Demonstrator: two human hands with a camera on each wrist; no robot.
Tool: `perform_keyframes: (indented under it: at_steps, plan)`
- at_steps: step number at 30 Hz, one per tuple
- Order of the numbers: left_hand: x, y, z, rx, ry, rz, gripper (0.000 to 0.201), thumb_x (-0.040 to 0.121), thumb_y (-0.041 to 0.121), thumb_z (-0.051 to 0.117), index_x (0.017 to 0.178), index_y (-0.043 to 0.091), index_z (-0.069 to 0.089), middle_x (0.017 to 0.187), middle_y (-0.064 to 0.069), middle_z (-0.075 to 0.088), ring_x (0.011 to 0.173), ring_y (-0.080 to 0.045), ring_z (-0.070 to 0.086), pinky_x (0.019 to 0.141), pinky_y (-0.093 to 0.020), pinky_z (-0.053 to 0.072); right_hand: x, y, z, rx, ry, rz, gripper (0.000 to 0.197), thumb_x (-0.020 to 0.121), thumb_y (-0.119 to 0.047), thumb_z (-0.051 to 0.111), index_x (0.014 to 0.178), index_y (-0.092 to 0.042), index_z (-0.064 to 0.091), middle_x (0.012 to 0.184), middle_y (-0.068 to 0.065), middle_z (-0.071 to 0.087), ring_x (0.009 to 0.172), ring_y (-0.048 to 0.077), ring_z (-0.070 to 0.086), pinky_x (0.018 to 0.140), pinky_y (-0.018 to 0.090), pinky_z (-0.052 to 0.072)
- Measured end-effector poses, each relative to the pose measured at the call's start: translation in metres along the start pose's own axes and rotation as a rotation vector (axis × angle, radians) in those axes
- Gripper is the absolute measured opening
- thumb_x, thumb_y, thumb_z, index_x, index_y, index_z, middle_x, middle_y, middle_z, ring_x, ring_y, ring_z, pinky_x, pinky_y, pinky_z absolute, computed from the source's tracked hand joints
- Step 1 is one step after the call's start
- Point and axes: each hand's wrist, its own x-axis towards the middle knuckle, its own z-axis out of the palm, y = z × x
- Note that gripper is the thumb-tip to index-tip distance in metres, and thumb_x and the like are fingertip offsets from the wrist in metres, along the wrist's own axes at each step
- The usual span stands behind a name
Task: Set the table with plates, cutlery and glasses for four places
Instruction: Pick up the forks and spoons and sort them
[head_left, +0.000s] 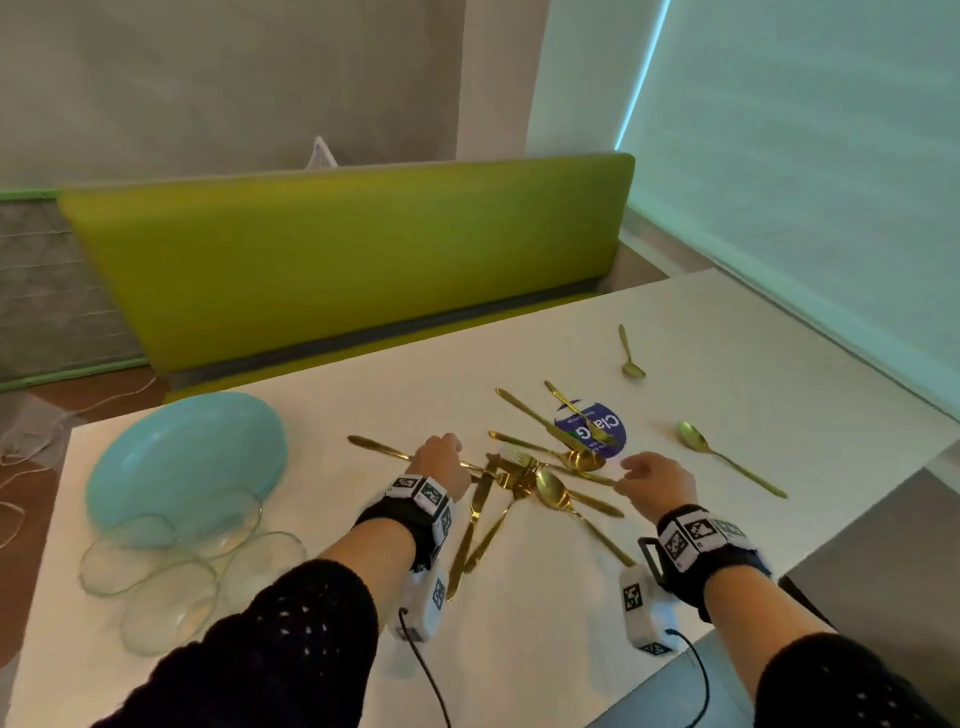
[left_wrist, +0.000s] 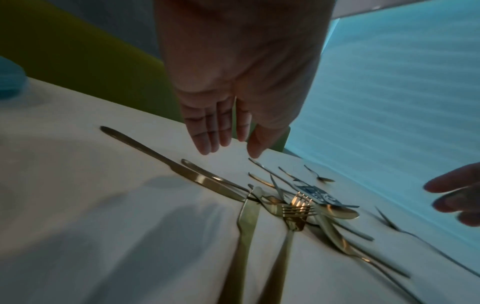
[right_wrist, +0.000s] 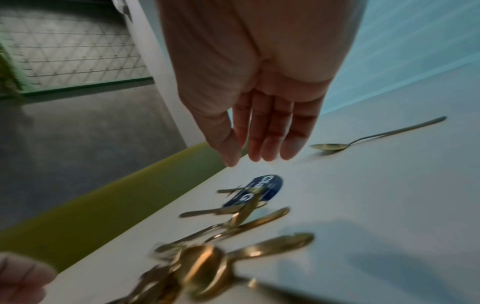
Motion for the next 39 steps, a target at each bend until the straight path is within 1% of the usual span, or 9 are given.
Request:
perform_keyframes:
  at_steps: [6, 13, 19, 22, 27, 30, 34, 37, 39]
  plan:
    - [0.046, 0.009, 0.029, 0.255, -0.057, 0.038, 0.046, 0.094, 0.008, 0.043, 0.139, 0.02, 0.043, 0.14, -0.007, 0.043, 0.13, -0.023, 0.041, 0.105, -0.034, 0.04, 0.055, 0.034, -0.015, -0.021, -0.006, 0.051, 0.025, 0.082, -0.014, 0.067, 0.106, -0.013, 0.068, 0.106, 0.007, 0.07, 0.105, 0.023, 0.061, 0.096, 0.03, 0.045]
    - [0.066, 0.0, 0.041, 0.395, -0.038, 0.112, 0.027, 0.094, 0.01, 0.044, 0.109, 0.013, 0.067, 0.114, -0.005, 0.06, 0.107, -0.019, 0.056, 0.087, -0.026, 0.05, 0.084, 0.034, -0.001, -0.006, -0.052, 0.028, 0.023, 0.083, -0.016, 0.066, 0.106, -0.015, 0.067, 0.107, 0.005, 0.068, 0.092, 0.015, 0.056, 0.09, 0.026, 0.044]
    - [0.072, -0.011, 0.037, 0.444, -0.073, 0.247, 0.019, 0.093, 0.012, 0.051, 0.109, 0.014, 0.063, 0.115, -0.003, 0.058, 0.108, -0.017, 0.051, 0.085, -0.024, 0.044, 0.083, 0.024, 0.016, 0.036, -0.07, -0.01, 0.021, 0.084, -0.015, 0.064, 0.105, -0.017, 0.068, 0.109, 0.003, 0.067, 0.092, 0.013, 0.057, 0.082, 0.022, 0.044]
    - [0.068, -0.012, 0.03, 0.423, -0.081, 0.256, 0.021, 0.096, 0.014, 0.046, 0.112, 0.012, 0.059, 0.115, -0.006, 0.056, 0.095, -0.016, 0.05, 0.077, -0.022, 0.039, 0.076, 0.018, 0.027, 0.04, -0.094, -0.017, 0.02, 0.085, -0.013, 0.061, 0.104, -0.018, 0.068, 0.108, 0.002, 0.065, 0.092, 0.012, 0.056, 0.08, 0.021, 0.043]
    - [0.055, -0.002, 0.012, 0.224, 0.014, 0.204, 0.019, 0.1, 0.019, 0.038, 0.108, 0.012, 0.053, 0.106, -0.008, 0.061, 0.084, -0.018, 0.053, 0.072, -0.026, 0.042, 0.057, 0.001, 0.044, 0.056, -0.121, -0.053, 0.019, 0.086, -0.012, 0.058, 0.101, -0.017, 0.069, 0.1, 0.0, 0.065, 0.092, 0.015, 0.058, 0.086, 0.024, 0.047]
    - [0.047, 0.009, -0.001, -0.033, 0.118, 0.158, 0.018, 0.1, 0.02, 0.037, 0.107, 0.01, 0.05, 0.099, -0.003, 0.06, 0.087, -0.019, 0.057, 0.074, -0.029, 0.046, 0.044, -0.011, 0.056, 0.075, -0.136, -0.057, 0.015, 0.086, -0.013, 0.059, 0.096, -0.017, 0.069, 0.09, -0.002, 0.061, 0.085, 0.013, 0.055, 0.076, 0.02, 0.041]
    - [0.039, 0.017, -0.006, -0.48, 0.199, 0.018, 0.014, 0.099, 0.016, 0.038, 0.107, 0.008, 0.047, 0.093, -0.003, 0.056, 0.088, -0.019, 0.056, 0.087, -0.036, 0.051, 0.026, -0.024, 0.081, 0.032, -0.233, -0.091, 0.012, 0.088, -0.016, 0.058, 0.077, -0.019, 0.06, 0.078, -0.005, 0.058, 0.078, 0.011, 0.055, 0.062, 0.012, 0.042]
    - [0.034, 0.014, -0.002, -0.625, 0.196, -0.07, 0.01, 0.099, 0.016, 0.04, 0.104, 0.011, 0.047, 0.088, -0.002, 0.056, 0.083, -0.018, 0.053, 0.082, -0.034, 0.048, 0.017, -0.03, 0.104, -0.019, -0.28, -0.023, 0.016, 0.088, -0.024, 0.058, 0.073, -0.02, 0.055, 0.083, -0.001, 0.06, 0.081, 0.014, 0.058, 0.073, 0.022, 0.05]
    - [0.032, 0.011, 0.001, -0.659, 0.186, -0.108, 0.013, 0.099, 0.017, 0.04, 0.106, 0.011, 0.049, 0.087, -0.001, 0.057, 0.083, -0.017, 0.053, 0.078, -0.03, 0.045, 0.012, -0.034, 0.116, -0.101, -0.309, 0.042, 0.018, 0.089, -0.033, 0.057, 0.077, -0.019, 0.056, 0.083, 0.0, 0.06, 0.079, 0.015, 0.056, 0.074, 0.025, 0.051]
